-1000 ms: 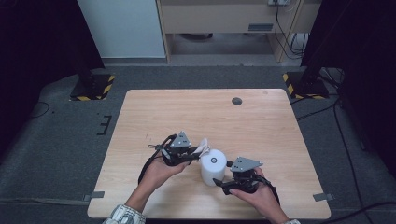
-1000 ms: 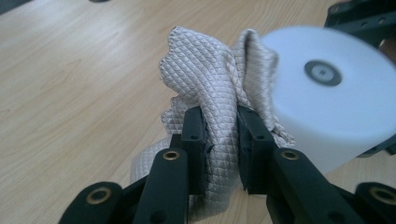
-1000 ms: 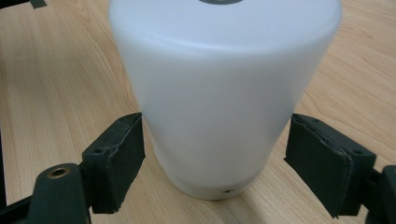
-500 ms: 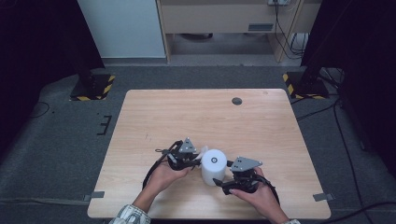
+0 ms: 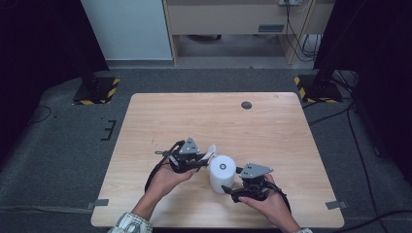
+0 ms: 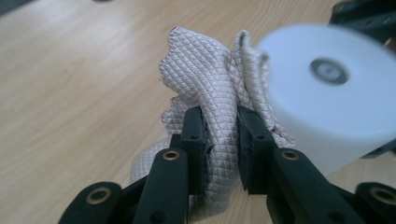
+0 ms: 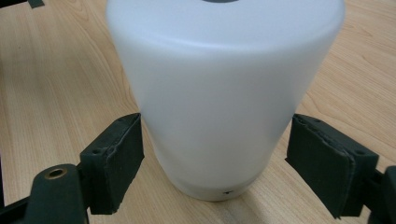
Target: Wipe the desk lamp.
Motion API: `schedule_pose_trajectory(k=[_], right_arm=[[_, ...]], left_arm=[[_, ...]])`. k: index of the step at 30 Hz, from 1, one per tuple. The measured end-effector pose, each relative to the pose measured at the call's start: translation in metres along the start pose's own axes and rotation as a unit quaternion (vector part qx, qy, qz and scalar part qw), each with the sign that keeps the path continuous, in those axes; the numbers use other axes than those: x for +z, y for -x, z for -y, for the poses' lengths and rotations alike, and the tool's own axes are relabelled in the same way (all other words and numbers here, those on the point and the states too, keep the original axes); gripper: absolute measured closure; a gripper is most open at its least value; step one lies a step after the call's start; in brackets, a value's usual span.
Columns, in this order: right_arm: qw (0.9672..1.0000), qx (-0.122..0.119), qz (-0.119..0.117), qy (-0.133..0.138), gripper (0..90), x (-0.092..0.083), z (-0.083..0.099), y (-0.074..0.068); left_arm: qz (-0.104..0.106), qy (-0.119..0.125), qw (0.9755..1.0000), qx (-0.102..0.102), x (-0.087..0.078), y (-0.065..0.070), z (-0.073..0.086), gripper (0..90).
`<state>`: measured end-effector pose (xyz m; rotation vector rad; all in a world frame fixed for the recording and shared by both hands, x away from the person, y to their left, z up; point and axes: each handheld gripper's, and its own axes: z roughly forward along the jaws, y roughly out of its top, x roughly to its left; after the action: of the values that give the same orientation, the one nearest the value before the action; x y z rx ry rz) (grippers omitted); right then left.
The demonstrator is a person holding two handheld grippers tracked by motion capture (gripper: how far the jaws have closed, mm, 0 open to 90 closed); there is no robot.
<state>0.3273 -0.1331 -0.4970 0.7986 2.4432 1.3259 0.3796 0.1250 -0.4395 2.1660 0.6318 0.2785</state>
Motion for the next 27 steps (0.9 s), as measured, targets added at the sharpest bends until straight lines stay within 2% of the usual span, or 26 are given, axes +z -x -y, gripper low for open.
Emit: schedule_pose_trajectory(k=[3, 8, 16, 21, 27], right_arm=[[1.0, 0.0, 0.0, 0.001, 18.9, 0.0, 0.0, 0.0], [1.0, 0.0, 0.0, 0.0, 18.8, 0.0, 0.0, 0.0], [1.0, 0.0, 0.0, 0.0, 18.5, 0.0, 0.0, 0.0], [1.0, 0.001, 0.0, 0.0, 18.3, 0.0, 0.0, 0.0], [1.0, 0.001, 0.0, -0.001, 18.3, 0.0, 0.0, 0.0]], left_arm=[[-0.001, 0.004, 1.0, 0.005, -0.005, 0.002, -0.006, 74.4], [0.003, -0.007, 1.0, -0.003, 0.004, 0.0, 0.0, 74.4], [0.002, -0.042, 0.9991, -0.006, 0.026, 0.0, 0.016, 74.4], [0.0, -0.069, 0.9976, 0.002, 0.037, 0.002, 0.027, 74.4], [0.002, -0.066, 0.9978, -0.002, 0.038, 0.001, 0.03, 74.4]])
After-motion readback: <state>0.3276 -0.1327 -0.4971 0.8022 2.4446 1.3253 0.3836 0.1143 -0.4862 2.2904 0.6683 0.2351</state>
